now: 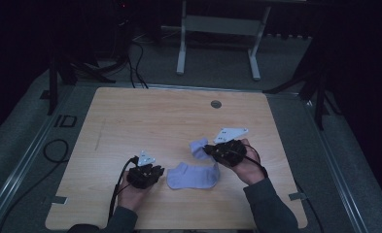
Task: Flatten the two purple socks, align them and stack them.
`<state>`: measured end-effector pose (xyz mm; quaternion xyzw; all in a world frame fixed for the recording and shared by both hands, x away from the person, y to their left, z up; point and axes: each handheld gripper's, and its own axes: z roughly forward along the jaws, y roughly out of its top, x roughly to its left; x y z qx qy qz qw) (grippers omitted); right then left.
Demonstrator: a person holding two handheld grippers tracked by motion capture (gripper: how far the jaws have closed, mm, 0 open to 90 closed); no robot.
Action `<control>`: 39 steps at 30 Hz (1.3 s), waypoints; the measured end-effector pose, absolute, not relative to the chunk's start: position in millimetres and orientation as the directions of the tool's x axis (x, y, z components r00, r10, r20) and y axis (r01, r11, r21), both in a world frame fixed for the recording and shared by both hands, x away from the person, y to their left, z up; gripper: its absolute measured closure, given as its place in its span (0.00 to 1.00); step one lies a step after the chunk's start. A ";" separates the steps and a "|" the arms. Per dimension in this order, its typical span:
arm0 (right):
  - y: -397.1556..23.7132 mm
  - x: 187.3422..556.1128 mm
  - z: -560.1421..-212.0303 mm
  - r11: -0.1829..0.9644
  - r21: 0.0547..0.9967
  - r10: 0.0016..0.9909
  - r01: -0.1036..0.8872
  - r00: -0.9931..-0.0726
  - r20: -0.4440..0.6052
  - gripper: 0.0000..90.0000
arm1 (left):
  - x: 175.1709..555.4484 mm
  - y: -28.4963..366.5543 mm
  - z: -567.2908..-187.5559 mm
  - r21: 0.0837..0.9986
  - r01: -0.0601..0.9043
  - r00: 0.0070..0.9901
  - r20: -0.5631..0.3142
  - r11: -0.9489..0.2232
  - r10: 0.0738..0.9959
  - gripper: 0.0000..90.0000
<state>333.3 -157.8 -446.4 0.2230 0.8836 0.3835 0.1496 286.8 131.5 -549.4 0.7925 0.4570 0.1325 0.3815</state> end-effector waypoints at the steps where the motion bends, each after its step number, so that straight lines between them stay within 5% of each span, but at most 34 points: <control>1: -156.4 333.2 -449.1 0.613 0.739 0.503 0.279 -0.859 -0.093 0.95 | 286.7 131.4 -549.4 0.726 0.622 0.548 -0.138 -0.292 0.825 0.87; 13: -136.9 327.0 -479.0 0.646 0.709 0.457 0.283 -0.887 -0.062 0.96 | 280.6 126.0 -545.3 0.735 0.599 0.564 -0.105 -0.318 0.819 0.87; 34: -121.7 323.9 -499.0 0.658 0.694 0.433 0.292 -0.901 -0.031 0.96 | 272.3 91.7 -534.9 0.771 0.553 0.673 -0.191 -0.315 0.715 0.79; 39: -120.0 322.7 -500.6 0.664 0.689 0.423 0.290 -0.906 -0.027 0.96 | 276.2 83.2 -539.0 0.781 0.538 0.681 -0.182 -0.316 0.709 0.97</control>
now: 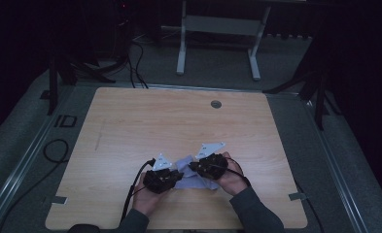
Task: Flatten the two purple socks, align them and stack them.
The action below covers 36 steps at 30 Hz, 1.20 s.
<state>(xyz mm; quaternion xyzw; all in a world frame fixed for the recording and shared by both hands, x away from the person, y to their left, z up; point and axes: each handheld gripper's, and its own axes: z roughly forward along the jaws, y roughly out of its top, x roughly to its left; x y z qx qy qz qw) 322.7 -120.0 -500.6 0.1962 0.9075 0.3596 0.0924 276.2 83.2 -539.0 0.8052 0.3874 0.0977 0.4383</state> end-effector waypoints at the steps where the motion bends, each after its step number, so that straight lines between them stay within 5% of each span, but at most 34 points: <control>1: -119.8 322.4 -500.8 0.666 0.687 0.422 0.291 -0.906 -0.026 0.96 | 275.7 82.4 -538.9 0.782 0.535 0.681 -0.176 -0.319 0.711 0.98; 9: -133.5 313.2 -483.3 0.605 0.744 0.439 0.284 -0.898 -0.013 0.81 | 273.6 84.7 -536.7 0.792 0.522 0.676 -0.160 -0.315 0.719 0.99; 15: -163.8 314.4 -483.0 0.580 0.713 0.555 0.393 -0.832 0.008 0.78 | 272.4 85.0 -537.0 0.790 0.527 0.672 -0.161 -0.314 0.723 0.99; 26: -192.2 331.7 -530.1 0.544 0.562 0.687 0.623 -0.715 0.128 0.85 | 271.5 85.5 -538.0 0.784 0.532 0.670 -0.159 -0.320 0.725 0.99; 31: -189.0 335.7 -537.5 0.551 0.528 0.697 0.646 -0.704 0.134 0.98 | 271.9 87.2 -538.5 0.782 0.538 0.664 -0.162 -0.315 0.730 0.99; 36: -188.3 330.9 -528.9 0.547 0.552 0.694 0.629 -0.710 0.122 1.00 | 271.6 87.7 -538.7 0.782 0.539 0.661 -0.161 -0.314 0.733 0.99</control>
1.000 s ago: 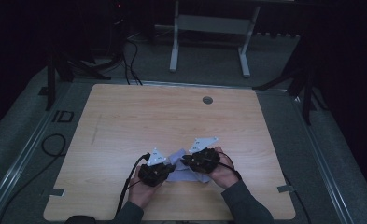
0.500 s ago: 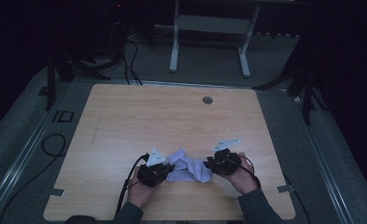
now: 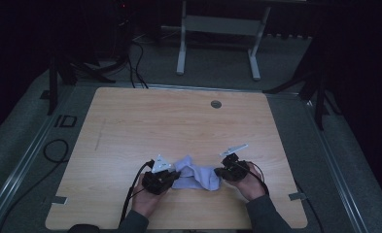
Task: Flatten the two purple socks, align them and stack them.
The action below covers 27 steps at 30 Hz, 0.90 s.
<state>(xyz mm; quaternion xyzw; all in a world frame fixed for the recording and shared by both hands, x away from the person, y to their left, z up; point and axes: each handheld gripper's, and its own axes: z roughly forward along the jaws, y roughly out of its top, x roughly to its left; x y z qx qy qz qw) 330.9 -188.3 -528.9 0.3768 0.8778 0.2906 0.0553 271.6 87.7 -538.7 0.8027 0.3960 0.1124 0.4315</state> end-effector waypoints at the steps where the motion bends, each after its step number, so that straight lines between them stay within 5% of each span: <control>1: -188.5 330.0 -526.0 0.549 0.559 0.690 0.621 -0.714 0.117 1.00 | 271.4 87.6 -538.7 0.781 0.540 0.661 -0.163 -0.313 0.733 0.99; 27: -182.8 340.7 -511.7 0.558 0.573 0.719 0.600 -0.695 0.026 0.99 | 259.8 101.4 -548.9 0.702 0.634 0.641 -0.245 -0.323 0.727 0.99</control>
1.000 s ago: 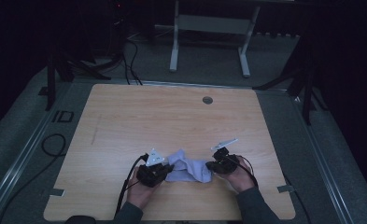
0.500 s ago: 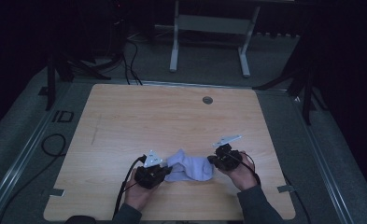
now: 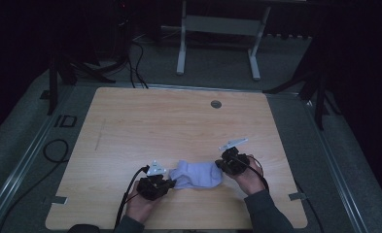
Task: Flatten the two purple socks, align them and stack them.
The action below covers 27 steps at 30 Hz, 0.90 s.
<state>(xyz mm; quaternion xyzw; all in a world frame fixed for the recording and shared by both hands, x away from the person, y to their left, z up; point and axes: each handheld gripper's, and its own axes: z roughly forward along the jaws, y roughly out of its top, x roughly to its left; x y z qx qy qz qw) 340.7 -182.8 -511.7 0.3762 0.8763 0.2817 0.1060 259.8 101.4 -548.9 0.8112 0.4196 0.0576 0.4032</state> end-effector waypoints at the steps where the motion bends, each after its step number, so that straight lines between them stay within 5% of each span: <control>1: -182.6 341.1 -512.4 0.559 0.572 0.719 0.601 -0.695 0.027 0.99 | 259.8 101.4 -548.9 0.702 0.634 0.641 -0.245 -0.323 0.727 0.99; 16: -179.5 341.3 -531.3 0.580 0.546 0.721 0.605 -0.693 0.000 0.99 | 260.6 106.3 -555.2 0.663 0.649 0.609 -0.158 -0.374 0.777 0.98; 20: -178.4 339.4 -534.5 0.587 0.543 0.720 0.600 -0.693 -0.013 0.98 | 261.3 107.3 -554.9 0.669 0.648 0.598 -0.151 -0.364 0.787 0.89; 27: -181.9 332.2 -526.9 0.555 0.600 0.716 0.576 -0.698 0.009 0.77 | 263.6 118.8 -547.2 0.700 0.643 0.571 -0.168 -0.311 0.803 0.70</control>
